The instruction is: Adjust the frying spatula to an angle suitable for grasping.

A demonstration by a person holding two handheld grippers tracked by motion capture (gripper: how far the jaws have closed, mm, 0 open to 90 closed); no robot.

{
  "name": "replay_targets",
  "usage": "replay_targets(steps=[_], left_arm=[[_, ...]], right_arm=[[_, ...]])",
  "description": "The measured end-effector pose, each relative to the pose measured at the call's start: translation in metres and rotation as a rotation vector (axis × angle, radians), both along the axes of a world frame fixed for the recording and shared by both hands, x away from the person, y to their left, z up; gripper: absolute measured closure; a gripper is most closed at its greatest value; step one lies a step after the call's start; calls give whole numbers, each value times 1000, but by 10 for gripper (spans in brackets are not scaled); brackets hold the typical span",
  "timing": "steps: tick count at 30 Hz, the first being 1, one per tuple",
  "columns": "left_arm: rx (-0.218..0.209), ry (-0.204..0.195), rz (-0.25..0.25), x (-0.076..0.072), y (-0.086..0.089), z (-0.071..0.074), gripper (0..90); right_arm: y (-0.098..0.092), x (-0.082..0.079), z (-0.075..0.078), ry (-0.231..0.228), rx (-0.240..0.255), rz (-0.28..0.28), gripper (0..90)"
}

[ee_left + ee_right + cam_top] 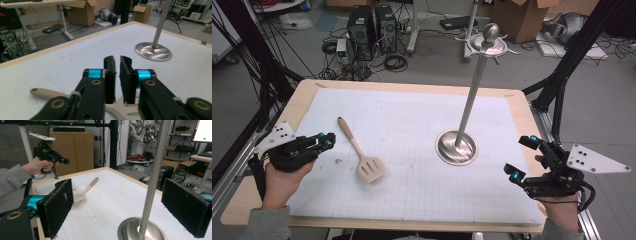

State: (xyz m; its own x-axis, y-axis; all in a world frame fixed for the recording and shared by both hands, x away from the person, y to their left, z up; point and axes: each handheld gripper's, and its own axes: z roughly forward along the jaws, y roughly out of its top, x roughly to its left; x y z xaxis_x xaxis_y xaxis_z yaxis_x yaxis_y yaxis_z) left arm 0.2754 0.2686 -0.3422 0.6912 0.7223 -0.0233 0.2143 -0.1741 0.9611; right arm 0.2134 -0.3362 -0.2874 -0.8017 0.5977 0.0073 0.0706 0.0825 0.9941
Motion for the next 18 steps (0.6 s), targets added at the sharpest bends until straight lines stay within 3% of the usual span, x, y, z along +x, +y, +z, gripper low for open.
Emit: replay_targets(steps=[7, 11, 18], left_arm=[[19, 11, 10, 10, -5, -16, 892], [34, 48, 40, 18, -9, -28, 894], [35, 75, 33, 27, -12, -44, 896]], right_arm=[[-2, -3, -1, 5, 4, -2, 97], [-3, -5, -1, 4, 7, -5, 97], [-5, -5, -2, 7, 9, -8, 97]])
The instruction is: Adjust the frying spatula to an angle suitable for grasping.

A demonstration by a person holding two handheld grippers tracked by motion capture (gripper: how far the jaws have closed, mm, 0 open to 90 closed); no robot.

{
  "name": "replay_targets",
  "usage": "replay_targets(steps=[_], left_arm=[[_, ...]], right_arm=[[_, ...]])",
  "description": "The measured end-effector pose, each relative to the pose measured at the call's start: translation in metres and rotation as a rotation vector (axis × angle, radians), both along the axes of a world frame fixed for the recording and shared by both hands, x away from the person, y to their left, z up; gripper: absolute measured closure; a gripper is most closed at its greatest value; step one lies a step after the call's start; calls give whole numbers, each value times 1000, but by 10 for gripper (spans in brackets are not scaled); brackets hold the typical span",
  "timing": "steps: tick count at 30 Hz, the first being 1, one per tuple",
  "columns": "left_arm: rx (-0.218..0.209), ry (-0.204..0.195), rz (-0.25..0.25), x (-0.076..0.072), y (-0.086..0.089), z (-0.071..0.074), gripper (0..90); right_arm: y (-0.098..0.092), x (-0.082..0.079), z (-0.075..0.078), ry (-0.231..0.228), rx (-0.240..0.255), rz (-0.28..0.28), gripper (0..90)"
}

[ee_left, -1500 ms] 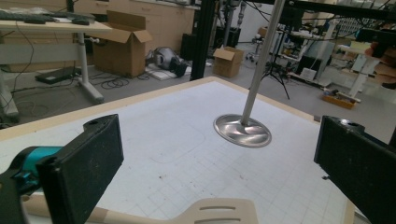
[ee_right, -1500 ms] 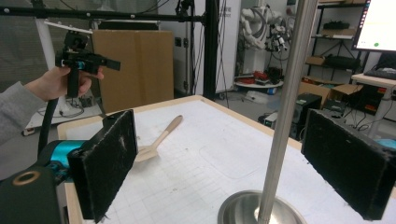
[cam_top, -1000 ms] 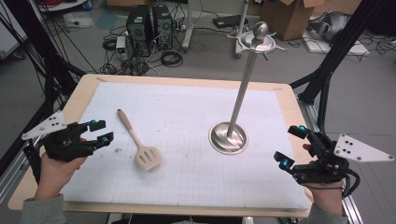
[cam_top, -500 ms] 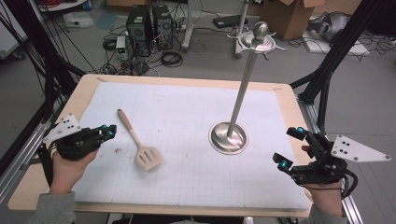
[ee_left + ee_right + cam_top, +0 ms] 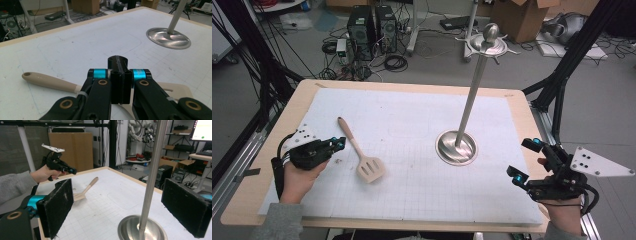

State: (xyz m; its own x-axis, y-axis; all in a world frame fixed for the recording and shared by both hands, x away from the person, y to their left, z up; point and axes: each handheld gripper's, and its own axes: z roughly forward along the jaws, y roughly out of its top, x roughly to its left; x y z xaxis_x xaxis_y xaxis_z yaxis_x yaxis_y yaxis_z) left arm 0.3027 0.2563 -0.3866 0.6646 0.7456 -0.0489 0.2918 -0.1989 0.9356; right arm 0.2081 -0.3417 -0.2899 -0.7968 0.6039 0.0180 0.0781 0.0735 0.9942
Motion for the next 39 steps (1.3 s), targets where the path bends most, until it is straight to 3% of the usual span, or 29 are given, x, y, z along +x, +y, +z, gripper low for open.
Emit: replay_targets(steps=[4, 13, 16, 20, 34, 39], left_arm=[[0, 3, -3, 3, -4, -4, 896], [64, 21, -20, 13, -17, -15, 896], [49, 38, -33, 17, -22, -19, 896], [67, 77, -44, 23, -26, -25, 897], [81, 115, -35, 34, -33, -37, 897], [91, 145, -28, 39, -33, -41, 897]], right_arm=[[0, -1, 0, -5, -1, 1, 97], [-1, -2, -1, 0, -2, 2, 97], [-1, -2, -1, 4, -4, 1, 97], [-1, -2, -2, 6, -7, 3, 97], [1, -2, -4, 12, -14, 4, 97], [1, -2, -5, 21, -11, 5, 97]])
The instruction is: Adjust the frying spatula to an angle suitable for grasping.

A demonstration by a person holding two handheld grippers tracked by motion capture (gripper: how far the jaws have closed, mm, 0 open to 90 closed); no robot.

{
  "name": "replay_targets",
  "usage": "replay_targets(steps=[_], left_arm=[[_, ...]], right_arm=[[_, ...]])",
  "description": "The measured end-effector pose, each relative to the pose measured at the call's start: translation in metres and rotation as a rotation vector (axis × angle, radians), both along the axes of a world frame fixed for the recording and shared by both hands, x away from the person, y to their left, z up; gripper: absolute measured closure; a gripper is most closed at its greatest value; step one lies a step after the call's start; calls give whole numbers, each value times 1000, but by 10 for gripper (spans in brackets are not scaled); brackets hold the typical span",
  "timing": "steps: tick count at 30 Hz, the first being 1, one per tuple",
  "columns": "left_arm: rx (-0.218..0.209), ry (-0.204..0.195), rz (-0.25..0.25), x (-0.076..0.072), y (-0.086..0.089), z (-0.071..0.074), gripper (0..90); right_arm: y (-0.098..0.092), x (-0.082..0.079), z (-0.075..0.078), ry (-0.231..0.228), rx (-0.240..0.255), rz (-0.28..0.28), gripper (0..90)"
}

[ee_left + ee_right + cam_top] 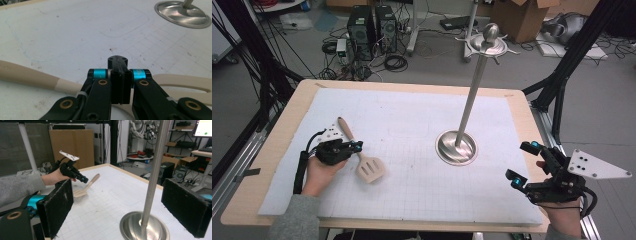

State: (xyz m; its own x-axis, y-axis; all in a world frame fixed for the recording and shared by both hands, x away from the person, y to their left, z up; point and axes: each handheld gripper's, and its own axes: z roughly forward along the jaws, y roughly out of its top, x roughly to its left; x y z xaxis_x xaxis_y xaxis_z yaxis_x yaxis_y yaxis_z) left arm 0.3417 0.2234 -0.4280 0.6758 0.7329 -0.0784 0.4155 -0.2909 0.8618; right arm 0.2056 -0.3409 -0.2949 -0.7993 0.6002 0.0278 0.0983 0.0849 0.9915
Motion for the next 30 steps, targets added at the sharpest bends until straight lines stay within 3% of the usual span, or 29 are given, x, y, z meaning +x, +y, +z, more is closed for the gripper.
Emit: replay_targets(steps=[7, 10, 14, 21, 30], left_arm=[[28, 15, -13, 2, -6, -5, 897], [22, 31, -9, 3, -9, -7, 897], [66, 49, -9, 5, -13, -11, 896], [48, 52, 9, 7, -10, -11, 897], [67, 66, 9, 11, -9, -16, 897]], right_arm=[[-2, 0, 0, -3, 7, -3, 97], [-1, -1, 0, -1, 10, 0, 97], [1, 0, 0, -3, 5, 7, 97], [1, 1, -1, 3, 3, 10, 97], [0, 0, -1, 1, 9, 11, 97]])
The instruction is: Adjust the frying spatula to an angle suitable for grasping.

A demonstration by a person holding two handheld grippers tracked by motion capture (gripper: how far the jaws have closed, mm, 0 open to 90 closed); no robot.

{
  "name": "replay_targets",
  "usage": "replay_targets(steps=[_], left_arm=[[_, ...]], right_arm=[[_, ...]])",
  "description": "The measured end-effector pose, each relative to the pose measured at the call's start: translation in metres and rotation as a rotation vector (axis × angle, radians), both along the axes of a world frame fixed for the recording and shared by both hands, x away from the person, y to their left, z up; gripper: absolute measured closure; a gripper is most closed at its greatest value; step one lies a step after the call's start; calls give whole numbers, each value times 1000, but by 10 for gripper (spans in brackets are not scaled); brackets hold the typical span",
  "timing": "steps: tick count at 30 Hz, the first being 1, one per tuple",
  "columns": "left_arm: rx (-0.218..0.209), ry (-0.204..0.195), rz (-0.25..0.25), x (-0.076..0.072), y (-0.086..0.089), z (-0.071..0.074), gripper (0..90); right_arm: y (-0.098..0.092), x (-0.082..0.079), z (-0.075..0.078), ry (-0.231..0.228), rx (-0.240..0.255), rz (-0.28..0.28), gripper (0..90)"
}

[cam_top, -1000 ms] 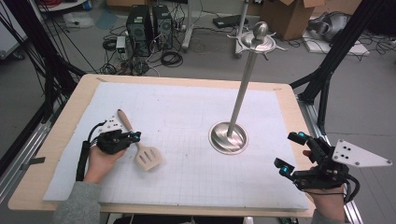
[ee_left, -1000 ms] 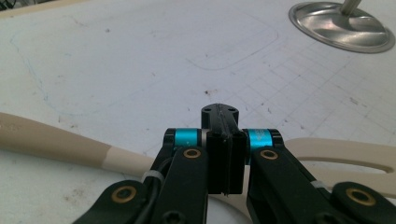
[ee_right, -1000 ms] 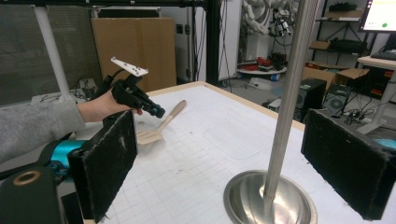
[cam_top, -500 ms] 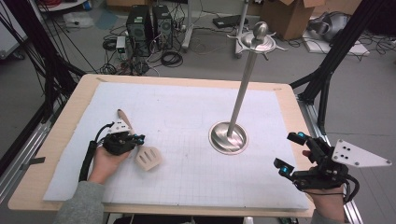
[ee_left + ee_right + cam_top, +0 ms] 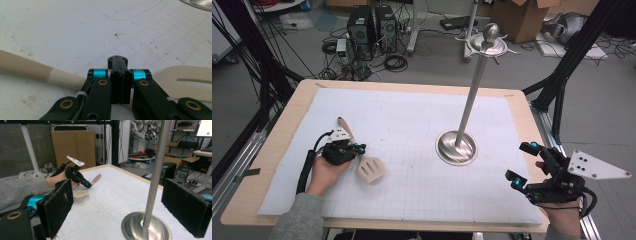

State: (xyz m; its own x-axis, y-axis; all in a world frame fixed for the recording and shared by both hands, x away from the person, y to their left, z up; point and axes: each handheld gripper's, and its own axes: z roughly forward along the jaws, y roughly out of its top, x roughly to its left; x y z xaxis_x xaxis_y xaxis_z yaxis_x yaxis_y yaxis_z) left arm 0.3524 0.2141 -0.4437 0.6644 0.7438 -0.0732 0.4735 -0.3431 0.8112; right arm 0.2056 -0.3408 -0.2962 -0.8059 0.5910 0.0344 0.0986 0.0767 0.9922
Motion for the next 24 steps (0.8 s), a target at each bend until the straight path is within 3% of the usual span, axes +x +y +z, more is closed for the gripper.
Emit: replay_targets(steps=[9, 24], left_arm=[[52, 21, -16, 1, -7, -4, 897], [57, 64, -35, -1, -10, -3, 899]], right_arm=[[-1, 0, 0, -8, 1, 0, 97], [0, -1, -1, 2, -7, 5, 97]])
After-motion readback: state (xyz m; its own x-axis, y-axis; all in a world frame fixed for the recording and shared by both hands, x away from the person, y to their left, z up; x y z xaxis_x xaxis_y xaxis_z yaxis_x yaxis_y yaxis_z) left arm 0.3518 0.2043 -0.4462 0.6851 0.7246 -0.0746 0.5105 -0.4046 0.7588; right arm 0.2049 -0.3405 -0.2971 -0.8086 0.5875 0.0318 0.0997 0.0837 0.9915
